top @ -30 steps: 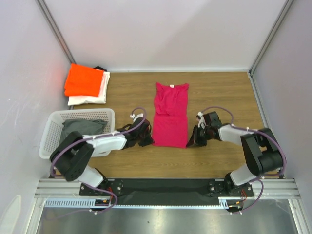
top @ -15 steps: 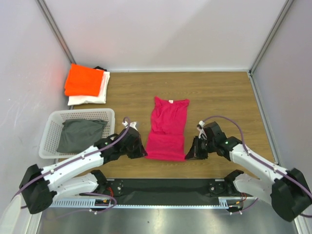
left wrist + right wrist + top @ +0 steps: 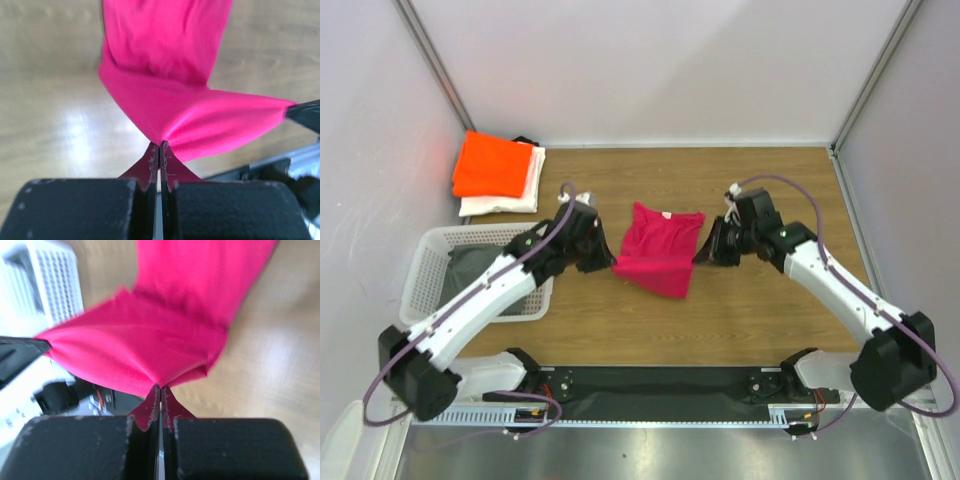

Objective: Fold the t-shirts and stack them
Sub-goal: Fold the tshirt

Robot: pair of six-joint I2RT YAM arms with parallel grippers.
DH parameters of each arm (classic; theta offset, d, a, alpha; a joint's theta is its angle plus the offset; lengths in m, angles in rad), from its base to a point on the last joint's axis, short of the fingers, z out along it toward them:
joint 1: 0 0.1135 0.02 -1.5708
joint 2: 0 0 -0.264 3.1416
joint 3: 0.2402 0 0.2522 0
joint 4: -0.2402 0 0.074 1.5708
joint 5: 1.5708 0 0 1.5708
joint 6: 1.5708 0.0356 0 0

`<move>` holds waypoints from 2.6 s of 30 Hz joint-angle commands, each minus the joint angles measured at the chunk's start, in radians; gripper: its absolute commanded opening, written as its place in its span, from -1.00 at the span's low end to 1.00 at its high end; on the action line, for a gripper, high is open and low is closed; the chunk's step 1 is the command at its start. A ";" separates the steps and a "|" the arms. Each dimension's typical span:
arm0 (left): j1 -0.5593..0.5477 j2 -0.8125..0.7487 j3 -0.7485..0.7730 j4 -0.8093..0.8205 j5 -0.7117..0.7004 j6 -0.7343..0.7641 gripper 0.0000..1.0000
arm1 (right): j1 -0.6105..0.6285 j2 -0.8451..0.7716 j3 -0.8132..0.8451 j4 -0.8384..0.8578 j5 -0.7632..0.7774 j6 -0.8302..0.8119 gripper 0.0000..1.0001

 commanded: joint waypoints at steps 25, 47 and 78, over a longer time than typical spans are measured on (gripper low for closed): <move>0.237 0.827 0.807 0.179 0.129 0.329 -0.99 | -0.255 0.525 0.342 0.206 -0.039 -0.118 -1.00; 0.234 1.281 1.287 0.414 0.120 0.276 0.07 | -0.400 0.773 0.506 0.402 -0.076 -0.111 -0.76; 0.259 1.177 0.878 0.693 0.379 0.333 0.21 | -0.310 0.905 0.665 0.327 -0.189 -0.236 -0.13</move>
